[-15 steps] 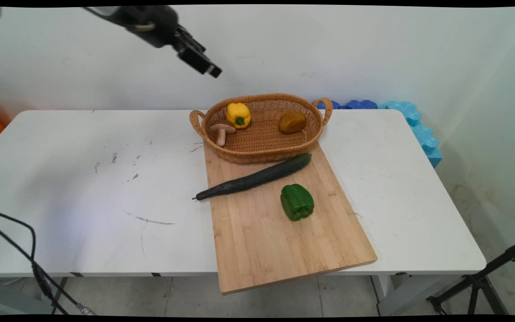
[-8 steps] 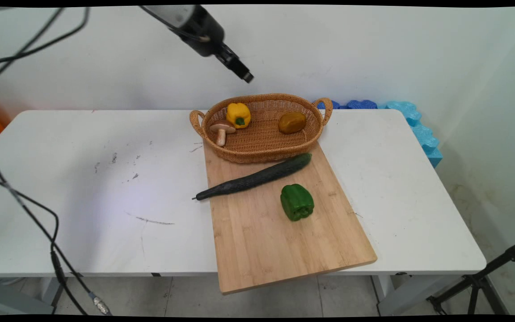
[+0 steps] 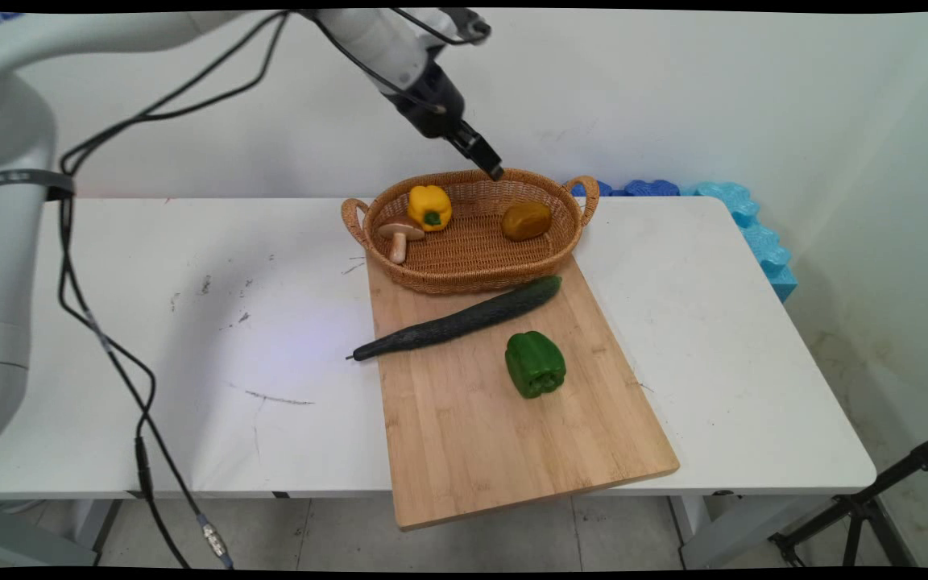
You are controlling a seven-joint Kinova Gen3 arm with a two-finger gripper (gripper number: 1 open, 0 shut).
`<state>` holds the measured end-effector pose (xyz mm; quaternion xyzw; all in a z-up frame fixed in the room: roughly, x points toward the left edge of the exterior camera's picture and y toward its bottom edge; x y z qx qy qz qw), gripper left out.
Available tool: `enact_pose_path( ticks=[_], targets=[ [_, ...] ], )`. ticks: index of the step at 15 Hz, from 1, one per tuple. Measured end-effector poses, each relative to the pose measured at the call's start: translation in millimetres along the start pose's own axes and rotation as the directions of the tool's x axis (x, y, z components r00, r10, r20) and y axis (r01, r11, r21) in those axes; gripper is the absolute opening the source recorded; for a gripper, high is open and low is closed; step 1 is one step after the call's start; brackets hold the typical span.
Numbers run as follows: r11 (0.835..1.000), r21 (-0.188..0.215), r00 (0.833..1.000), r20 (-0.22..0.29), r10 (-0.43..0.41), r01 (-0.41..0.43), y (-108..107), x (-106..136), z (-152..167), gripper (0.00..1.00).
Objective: Pick up the potato from the vegetable basket
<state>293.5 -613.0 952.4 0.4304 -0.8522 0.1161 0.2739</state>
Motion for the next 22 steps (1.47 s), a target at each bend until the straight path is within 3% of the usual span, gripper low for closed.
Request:
enact_pose_path(
  ticks=[8,13,22],
  targets=[
    [0.998,-0.057,0.999,0.033,-0.017,0.019,-3.6,5.1,74.0,1.0],
    [0.996,-0.084,0.999,0.044,-0.006,0.01,-2.8,3.4,103.5,1.0],
    [0.996,-0.085,0.999,0.048,0.005,-0.001,-10.3,11.0,132.8,1.0]
  ],
)
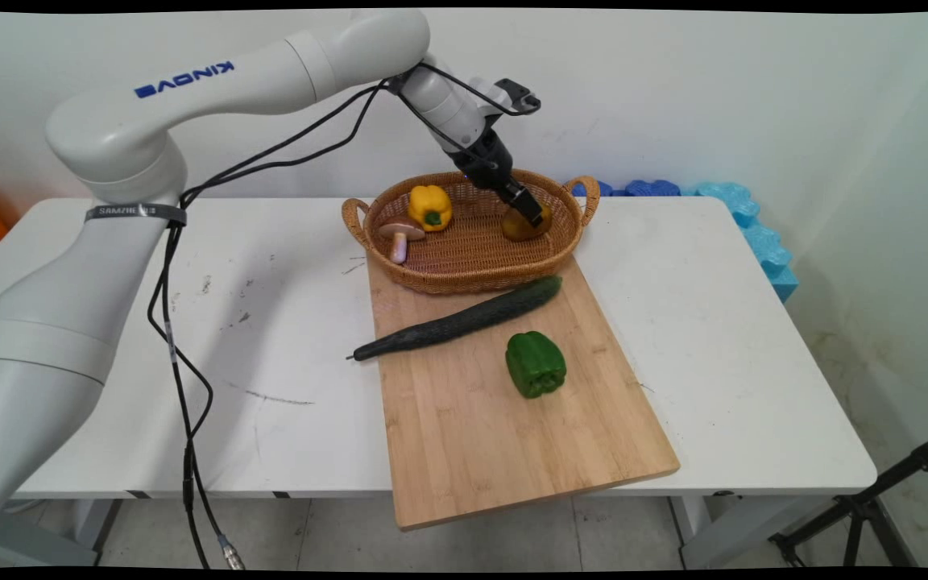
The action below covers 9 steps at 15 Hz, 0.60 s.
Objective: Pick up the potato from the vegetable basket, then place the picked object on the cutting board
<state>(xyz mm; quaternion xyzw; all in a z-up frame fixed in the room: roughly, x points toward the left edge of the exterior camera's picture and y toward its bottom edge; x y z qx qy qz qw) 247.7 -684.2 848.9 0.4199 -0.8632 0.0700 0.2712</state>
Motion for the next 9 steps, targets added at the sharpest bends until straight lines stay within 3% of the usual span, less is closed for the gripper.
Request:
enact_pose_path(
  ticks=[4,5,9],
  targets=[
    [1.0,-0.004,1.0,0.001,0.004,-0.004,-0.5,2.3,5.4,1.0],
    [1.0,-0.005,1.0,0.002,0.004,-0.004,-0.4,2.0,5.7,0.0],
    [1.0,-0.009,1.0,0.012,0.009,-0.009,1.9,0.1,7.7,0.0]
  ],
)
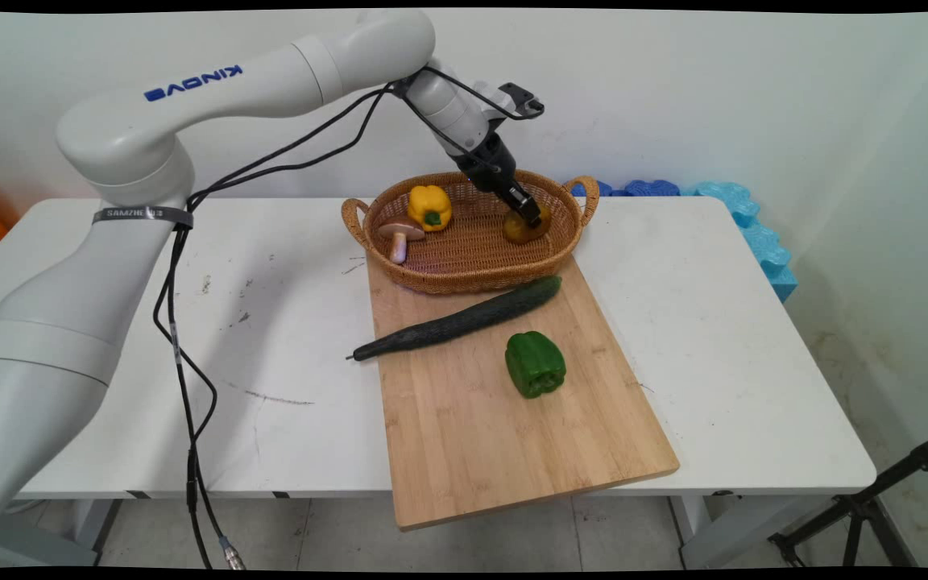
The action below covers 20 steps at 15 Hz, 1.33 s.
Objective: Place the picked object on the cutting board
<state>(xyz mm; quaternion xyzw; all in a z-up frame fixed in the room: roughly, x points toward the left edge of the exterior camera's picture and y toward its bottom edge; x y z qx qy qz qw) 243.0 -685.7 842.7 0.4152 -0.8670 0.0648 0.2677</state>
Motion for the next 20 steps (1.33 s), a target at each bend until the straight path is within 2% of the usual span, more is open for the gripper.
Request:
enact_pose_path(
  ticks=[5,9,14,20],
  targets=[
    [1.0,0.004,1.0,0.0,0.014,-0.014,3.4,-1.7,-4.2,0.0],
    [1.0,0.024,1.0,-0.023,0.017,-0.016,10.1,0.7,-24.3,0.0],
    [0.998,0.056,0.997,-0.075,0.021,-0.017,33.3,4.1,-82.6,0.0],
    [0.998,0.052,0.993,-0.112,0.042,-0.036,66.8,-8.3,-143.3,0.0]
  ],
)
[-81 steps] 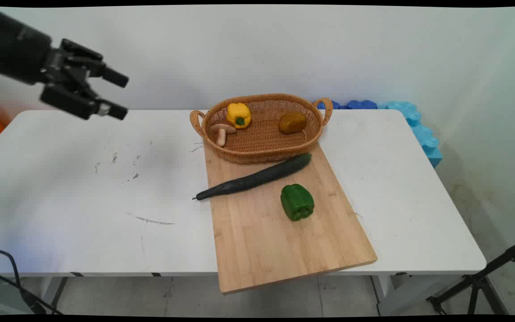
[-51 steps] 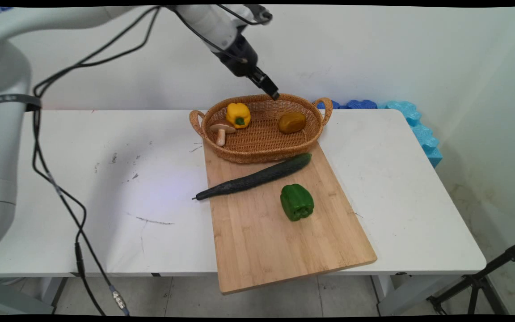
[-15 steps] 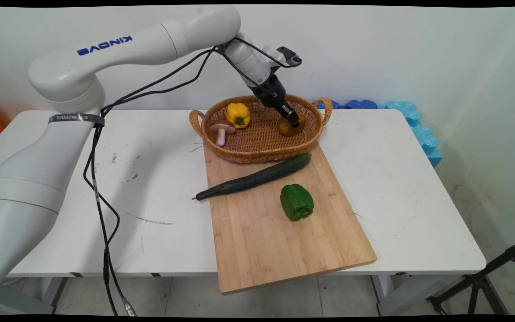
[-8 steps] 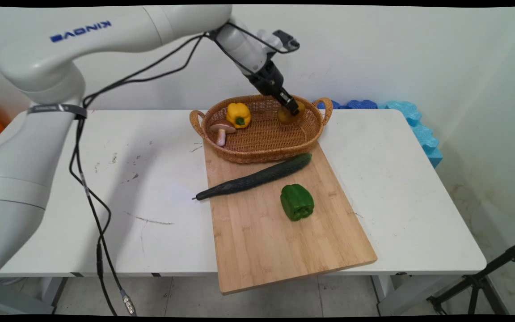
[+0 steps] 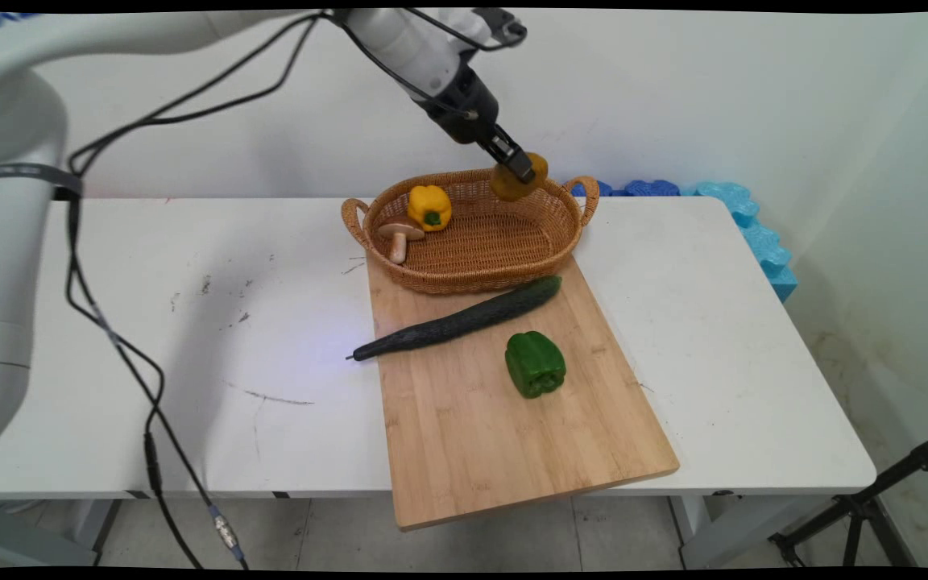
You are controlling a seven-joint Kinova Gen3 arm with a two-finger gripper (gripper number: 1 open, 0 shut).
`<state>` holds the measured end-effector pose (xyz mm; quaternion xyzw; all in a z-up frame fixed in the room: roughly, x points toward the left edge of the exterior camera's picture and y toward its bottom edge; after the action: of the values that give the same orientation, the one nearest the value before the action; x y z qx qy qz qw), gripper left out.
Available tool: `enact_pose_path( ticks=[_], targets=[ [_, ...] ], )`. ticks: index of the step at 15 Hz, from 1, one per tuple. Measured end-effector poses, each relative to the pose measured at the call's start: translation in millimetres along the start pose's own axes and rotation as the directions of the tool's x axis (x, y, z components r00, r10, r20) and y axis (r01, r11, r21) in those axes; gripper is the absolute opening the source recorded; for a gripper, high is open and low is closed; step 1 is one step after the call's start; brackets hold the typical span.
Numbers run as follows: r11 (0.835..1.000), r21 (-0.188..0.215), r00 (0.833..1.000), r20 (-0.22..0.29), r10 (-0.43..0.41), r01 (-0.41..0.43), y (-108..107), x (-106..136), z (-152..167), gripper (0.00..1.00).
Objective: Place the picked object on the cutting board
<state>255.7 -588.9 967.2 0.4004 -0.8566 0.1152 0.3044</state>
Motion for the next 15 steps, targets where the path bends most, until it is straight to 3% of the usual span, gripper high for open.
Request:
enact_pose_path(
  ticks=[5,9,15],
  targets=[
    [0.999,-0.029,1.0,-0.014,0.02,-0.021,31.7,-21.4,-48.5,0.0],
    [0.997,-0.057,0.999,-0.01,0.042,-0.043,58.4,-51.9,-77.9,0.0],
    [0.994,-0.084,0.997,0.01,0.07,-0.069,89.0,-101.3,-97.1,0.0]
  ],
)
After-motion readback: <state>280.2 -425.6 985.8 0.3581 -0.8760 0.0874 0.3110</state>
